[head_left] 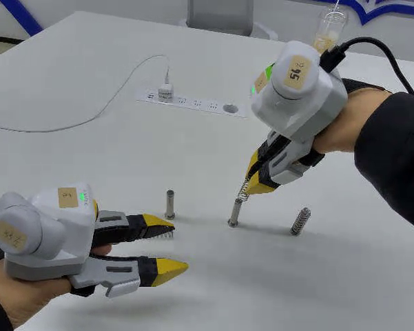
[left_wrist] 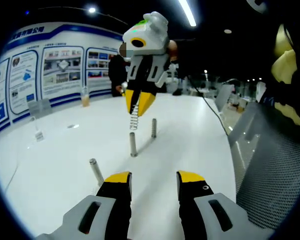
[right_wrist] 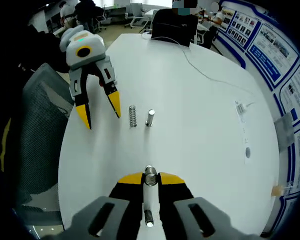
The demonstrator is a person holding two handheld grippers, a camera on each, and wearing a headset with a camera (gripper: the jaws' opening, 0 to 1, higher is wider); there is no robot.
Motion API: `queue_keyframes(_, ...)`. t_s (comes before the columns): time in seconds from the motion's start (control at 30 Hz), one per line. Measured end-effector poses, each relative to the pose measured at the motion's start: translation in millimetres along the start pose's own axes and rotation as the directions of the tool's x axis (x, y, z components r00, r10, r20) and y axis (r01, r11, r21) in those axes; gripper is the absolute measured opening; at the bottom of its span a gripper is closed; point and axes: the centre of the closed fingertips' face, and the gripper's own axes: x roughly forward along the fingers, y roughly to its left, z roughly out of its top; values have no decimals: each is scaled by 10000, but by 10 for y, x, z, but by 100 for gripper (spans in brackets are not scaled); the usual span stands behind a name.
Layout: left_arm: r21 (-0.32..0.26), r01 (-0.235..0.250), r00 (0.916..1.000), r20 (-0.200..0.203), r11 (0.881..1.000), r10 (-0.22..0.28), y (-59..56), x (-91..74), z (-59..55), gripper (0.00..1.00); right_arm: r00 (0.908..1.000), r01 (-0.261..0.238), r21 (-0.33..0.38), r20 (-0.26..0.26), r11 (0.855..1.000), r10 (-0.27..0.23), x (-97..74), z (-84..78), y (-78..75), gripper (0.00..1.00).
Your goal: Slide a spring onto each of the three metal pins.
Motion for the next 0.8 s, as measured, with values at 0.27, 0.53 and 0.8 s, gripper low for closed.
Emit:
queue_keyframes(0.27,-60,-57,10000,6,10000,57,12,-13,-16,37,9996,-194,-2,-215,9998,194,81,-17,5,12)
queue_keyframes(0.53,-122,-94,10000,-6,9999,94,12,-19,-45,37,9985,-373,76,-398,9993,376,198,-29,-21,12)
queue_keyframes(0.8,-173,-133,9999,-29,9998,133,24,-37,-76,37,9954,-519,256,-795,9983,538,357,-97,-27,12)
